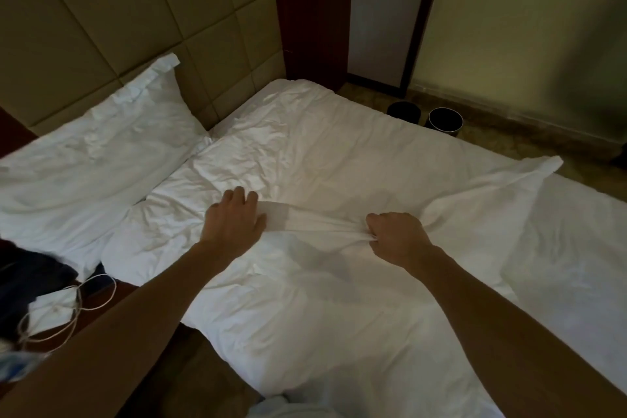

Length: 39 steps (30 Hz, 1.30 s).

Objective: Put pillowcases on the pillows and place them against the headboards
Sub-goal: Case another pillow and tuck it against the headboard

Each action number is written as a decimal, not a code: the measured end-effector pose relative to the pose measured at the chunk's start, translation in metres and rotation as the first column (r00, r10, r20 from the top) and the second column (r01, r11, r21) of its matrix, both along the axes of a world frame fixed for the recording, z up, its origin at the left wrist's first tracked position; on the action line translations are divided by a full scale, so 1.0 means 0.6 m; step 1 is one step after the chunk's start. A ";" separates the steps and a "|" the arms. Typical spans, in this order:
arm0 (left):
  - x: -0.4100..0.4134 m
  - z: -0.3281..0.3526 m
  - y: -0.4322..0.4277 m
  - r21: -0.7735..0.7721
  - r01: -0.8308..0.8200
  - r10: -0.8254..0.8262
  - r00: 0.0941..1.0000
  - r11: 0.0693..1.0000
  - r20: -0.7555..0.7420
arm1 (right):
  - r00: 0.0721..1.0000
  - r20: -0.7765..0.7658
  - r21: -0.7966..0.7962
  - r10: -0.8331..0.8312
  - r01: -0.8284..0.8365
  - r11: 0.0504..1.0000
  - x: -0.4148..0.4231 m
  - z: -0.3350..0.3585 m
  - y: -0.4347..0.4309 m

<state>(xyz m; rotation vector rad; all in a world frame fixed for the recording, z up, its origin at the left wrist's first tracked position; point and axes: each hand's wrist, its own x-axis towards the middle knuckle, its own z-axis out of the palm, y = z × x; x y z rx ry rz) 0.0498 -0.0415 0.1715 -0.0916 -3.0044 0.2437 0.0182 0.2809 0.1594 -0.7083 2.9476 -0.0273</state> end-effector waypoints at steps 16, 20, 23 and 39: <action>-0.005 0.008 0.023 0.078 -0.459 0.400 0.837 0.885 0.374 | 0.993 -0.093 -0.032 0.071 -0.074 0.997 -0.013 0.000 0.021; -0.008 0.017 0.058 -0.229 -0.216 0.269 0.934 0.949 0.234 | 0.990 -0.120 -0.030 0.072 -0.076 0.997 -0.011 -0.005 0.018; -0.022 0.009 0.107 -0.128 0.064 -0.027 0.963 0.990 0.270 | 0.989 -0.129 -0.043 0.079 -0.085 0.995 -0.009 -0.005 0.019; -0.029 -0.031 0.217 -0.127 0.621 -0.548 0.755 0.773 0.360 | 0.974 -0.008 0.203 0.227 -0.221 0.954 0.000 0.007 0.066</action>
